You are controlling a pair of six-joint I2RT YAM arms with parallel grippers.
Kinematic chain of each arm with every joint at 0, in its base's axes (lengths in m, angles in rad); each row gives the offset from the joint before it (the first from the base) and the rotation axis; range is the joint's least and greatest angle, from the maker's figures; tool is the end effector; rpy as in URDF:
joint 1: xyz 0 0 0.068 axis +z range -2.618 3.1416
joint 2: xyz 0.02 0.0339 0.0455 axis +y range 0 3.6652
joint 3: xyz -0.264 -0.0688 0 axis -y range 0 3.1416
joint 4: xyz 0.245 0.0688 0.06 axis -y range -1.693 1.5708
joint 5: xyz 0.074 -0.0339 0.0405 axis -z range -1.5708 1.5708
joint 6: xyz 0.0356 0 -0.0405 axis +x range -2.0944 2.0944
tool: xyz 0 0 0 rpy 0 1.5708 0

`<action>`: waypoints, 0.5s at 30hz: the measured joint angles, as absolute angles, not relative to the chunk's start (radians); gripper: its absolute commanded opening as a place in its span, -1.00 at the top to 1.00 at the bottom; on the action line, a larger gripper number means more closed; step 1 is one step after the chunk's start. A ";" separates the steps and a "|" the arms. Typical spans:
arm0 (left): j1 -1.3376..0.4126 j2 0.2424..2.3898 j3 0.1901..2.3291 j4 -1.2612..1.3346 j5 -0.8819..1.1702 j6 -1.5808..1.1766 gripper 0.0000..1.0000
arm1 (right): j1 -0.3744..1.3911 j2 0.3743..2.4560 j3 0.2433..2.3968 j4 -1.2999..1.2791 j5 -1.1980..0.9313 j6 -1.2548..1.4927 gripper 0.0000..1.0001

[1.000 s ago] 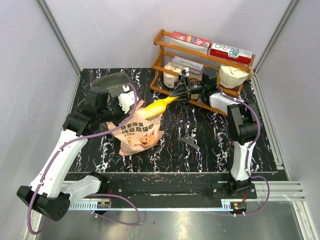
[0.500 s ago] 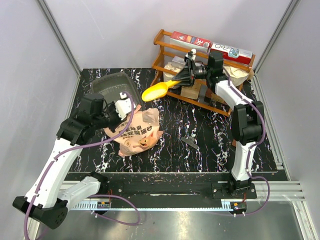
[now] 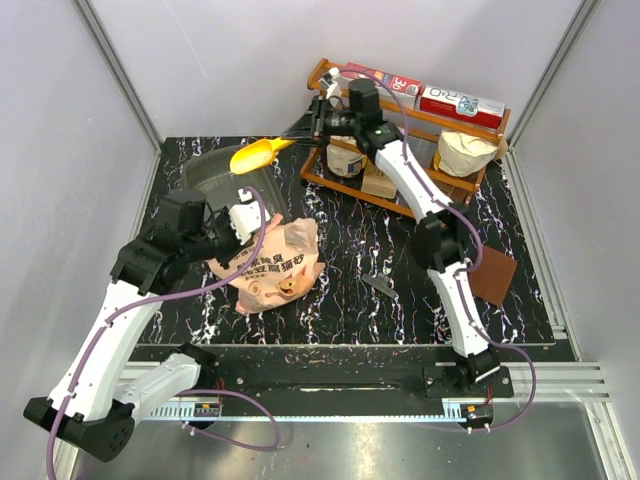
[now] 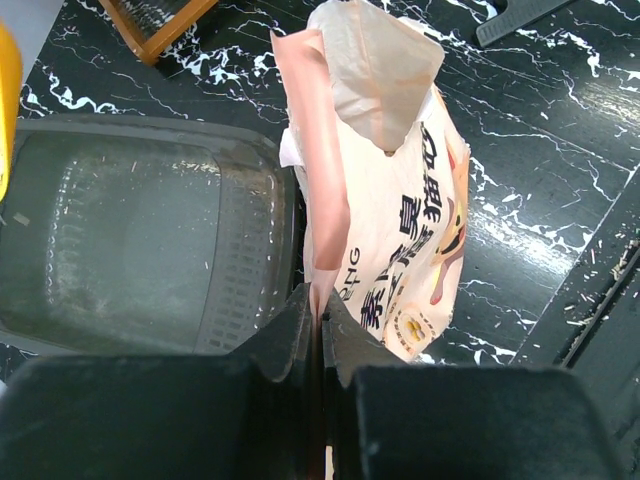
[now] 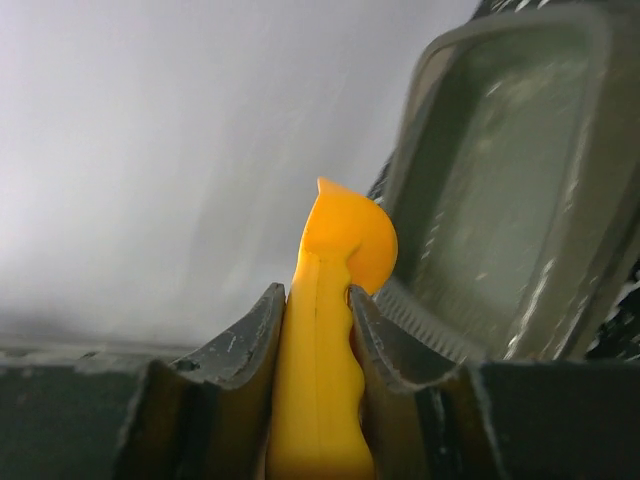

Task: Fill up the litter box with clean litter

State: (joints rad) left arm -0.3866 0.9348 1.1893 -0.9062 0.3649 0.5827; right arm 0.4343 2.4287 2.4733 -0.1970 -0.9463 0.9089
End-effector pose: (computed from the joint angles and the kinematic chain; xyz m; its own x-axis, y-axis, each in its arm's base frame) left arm 0.1531 -0.0760 0.3806 -0.1307 0.6082 -0.7830 0.8226 0.5073 0.2568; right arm 0.4918 0.2599 0.3426 -0.8525 0.1130 -0.5103 -0.4897 0.1690 0.8554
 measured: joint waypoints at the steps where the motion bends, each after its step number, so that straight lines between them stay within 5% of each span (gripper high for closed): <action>1: -0.387 0.933 1.190 -0.910 0.368 0.583 1.00 | 0.455 2.466 2.534 -0.238 -0.889 0.867 1.00; 7: -0.387 0.913 1.191 -0.936 0.382 0.584 1.00 | 0.546 2.568 2.666 -0.350 -0.596 0.623 1.00; 15: -0.386 0.836 1.149 -0.949 0.399 0.595 1.00 | 0.579 2.575 2.682 -0.335 -0.456 0.330 1.00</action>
State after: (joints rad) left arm -0.3862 0.8364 1.1492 -0.9493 0.3992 0.5953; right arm 0.5793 2.5748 2.6820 -0.3347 -0.4557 0.3298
